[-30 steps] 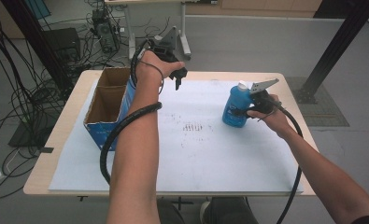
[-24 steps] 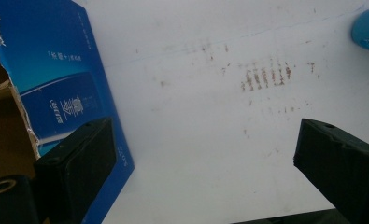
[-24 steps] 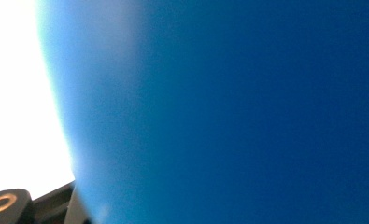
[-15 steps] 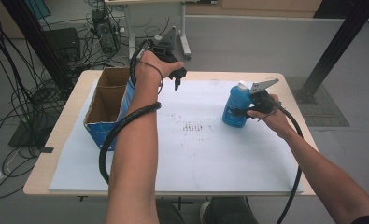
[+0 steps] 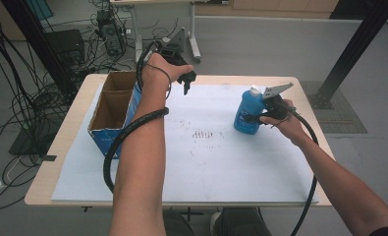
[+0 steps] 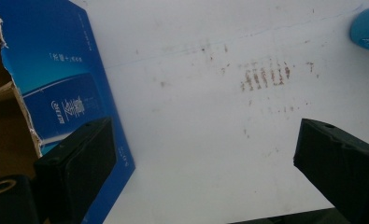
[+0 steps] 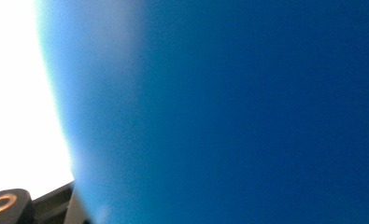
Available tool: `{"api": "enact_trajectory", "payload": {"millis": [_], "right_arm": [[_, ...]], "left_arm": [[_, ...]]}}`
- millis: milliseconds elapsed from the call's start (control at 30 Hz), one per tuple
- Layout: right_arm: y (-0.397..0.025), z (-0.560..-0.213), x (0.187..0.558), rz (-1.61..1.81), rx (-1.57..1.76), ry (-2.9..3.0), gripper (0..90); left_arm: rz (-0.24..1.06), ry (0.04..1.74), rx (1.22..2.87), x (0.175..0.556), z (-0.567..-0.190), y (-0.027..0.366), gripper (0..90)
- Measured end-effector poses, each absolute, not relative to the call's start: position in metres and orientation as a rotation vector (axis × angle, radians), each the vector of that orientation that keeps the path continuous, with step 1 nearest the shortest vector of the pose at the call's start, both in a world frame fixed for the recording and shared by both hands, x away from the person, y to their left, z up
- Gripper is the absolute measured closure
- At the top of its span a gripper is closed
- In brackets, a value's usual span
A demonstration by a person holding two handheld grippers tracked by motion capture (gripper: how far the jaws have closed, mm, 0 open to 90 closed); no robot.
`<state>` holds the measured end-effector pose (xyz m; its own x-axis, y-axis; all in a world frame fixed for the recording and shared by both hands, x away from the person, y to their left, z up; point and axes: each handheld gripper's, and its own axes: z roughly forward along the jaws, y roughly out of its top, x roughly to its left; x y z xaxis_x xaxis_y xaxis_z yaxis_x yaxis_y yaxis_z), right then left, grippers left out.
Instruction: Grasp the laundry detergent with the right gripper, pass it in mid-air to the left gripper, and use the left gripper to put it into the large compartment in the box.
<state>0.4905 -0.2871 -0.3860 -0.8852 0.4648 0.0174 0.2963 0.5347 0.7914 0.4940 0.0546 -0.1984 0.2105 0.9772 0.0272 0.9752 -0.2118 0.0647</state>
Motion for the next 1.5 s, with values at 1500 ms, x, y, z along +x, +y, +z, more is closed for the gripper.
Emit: {"api": "enact_trajectory", "payload": {"millis": [1500], "right_arm": [[-0.281,-0.381,0.487,1.215,0.707,2.578,43.9]], "left_arm": [[0.131,1.819,2.476,0.484,-0.180,0.055,7.1]]}}
